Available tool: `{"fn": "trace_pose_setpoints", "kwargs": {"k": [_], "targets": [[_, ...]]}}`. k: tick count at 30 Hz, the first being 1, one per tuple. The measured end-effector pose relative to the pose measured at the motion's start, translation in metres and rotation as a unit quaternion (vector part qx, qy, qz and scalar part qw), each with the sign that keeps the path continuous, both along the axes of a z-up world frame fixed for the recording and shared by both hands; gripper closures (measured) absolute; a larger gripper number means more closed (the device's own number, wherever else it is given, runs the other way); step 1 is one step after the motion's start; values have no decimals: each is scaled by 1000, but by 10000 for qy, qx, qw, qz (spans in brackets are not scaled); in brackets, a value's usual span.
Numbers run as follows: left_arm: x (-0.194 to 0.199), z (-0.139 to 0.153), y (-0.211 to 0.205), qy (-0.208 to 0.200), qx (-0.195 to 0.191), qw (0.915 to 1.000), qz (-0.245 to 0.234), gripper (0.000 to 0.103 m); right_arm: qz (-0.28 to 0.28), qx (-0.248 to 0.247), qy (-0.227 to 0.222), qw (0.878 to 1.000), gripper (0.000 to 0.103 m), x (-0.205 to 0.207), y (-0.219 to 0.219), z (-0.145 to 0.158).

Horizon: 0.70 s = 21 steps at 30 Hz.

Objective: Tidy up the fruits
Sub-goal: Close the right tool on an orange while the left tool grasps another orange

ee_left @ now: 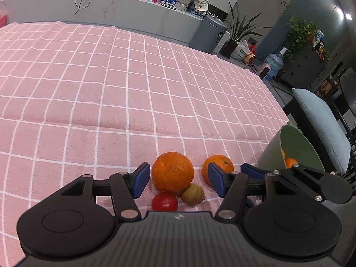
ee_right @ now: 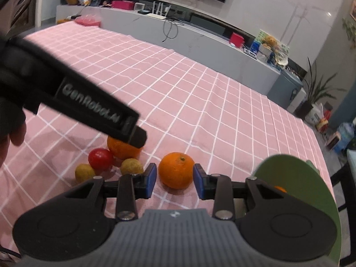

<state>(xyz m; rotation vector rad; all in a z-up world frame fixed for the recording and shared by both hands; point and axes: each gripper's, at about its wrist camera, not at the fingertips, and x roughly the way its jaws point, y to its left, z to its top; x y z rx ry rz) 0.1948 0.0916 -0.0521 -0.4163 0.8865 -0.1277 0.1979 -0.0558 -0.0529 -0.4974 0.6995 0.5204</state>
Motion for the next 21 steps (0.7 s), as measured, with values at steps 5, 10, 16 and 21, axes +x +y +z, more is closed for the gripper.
{"fn": "trace_pose_setpoints", "kwargs": {"k": [5,10,16,21], "targets": [[6,-5,-3,88,42,10000,-20,33,85,-146,-92,9998,70,1,4,-6],[10,-11,1,201,-32,9998,60,33,228,-334,-168,9990,61,1,9,-11],[14,-17,-1,341,-87,9994,3,34,383,-692,-269,9965,61,1,16,-19],[13,-18,-3,273,-49,9996,-30,36,425,-858,-368,9947,61,-1,19,-22]]}}
